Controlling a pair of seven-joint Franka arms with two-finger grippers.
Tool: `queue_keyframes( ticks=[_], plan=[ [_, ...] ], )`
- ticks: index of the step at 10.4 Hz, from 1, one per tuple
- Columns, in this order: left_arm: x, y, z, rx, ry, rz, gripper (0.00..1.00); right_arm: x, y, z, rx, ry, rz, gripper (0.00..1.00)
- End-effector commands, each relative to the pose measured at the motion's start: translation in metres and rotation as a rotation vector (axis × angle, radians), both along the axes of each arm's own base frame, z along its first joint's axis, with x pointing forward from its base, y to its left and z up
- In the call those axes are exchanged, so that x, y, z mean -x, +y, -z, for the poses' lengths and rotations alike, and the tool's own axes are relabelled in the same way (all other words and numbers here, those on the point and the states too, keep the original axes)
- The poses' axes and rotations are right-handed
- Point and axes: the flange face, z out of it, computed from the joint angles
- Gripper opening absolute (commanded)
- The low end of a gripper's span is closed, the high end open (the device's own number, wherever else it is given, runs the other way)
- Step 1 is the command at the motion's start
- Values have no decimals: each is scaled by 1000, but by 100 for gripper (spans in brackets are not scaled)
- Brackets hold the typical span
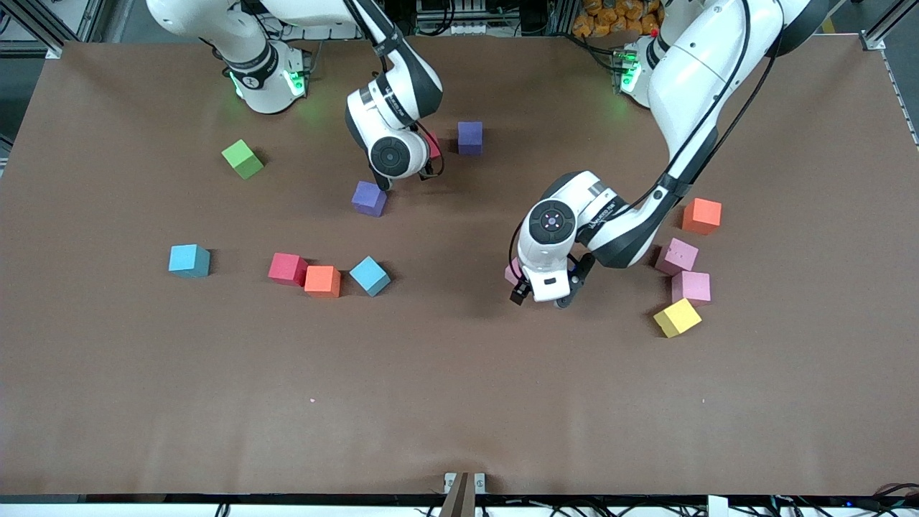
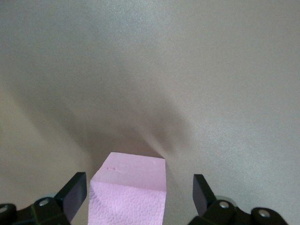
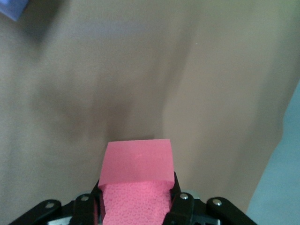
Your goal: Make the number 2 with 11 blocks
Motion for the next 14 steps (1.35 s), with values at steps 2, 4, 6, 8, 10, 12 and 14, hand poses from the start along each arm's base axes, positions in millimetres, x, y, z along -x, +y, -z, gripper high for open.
queue_keyframes(
  ticks=[2, 4, 6, 8, 10, 12, 14],
  plan=[
    [2, -2, -14, -34, -25, -5, 100, 14, -2, -1, -39, 0, 105, 0],
    [10, -11, -1, -39, -10, 7, 100, 13, -1, -4, -47, 4, 127, 0],
    [13, -14, 6, -36, -3, 12, 100, 13, -1, -9, -58, -20, 134, 0],
    [16, -14, 21, -31, 13, 25, 100, 19, -12, -19, -61, -63, 167, 0],
    [16, -13, 27, -24, 16, 38, 61, 30, -12, -18, -57, -47, 184, 0],
    [15, -10, 25, -21, 20, 40, 0, 37, -10, -15, -75, -59, 244, 0],
    [23, -7, 21, -43, 33, -79, 0, 49, -6, -10, -82, -72, 268, 0]
  ],
)
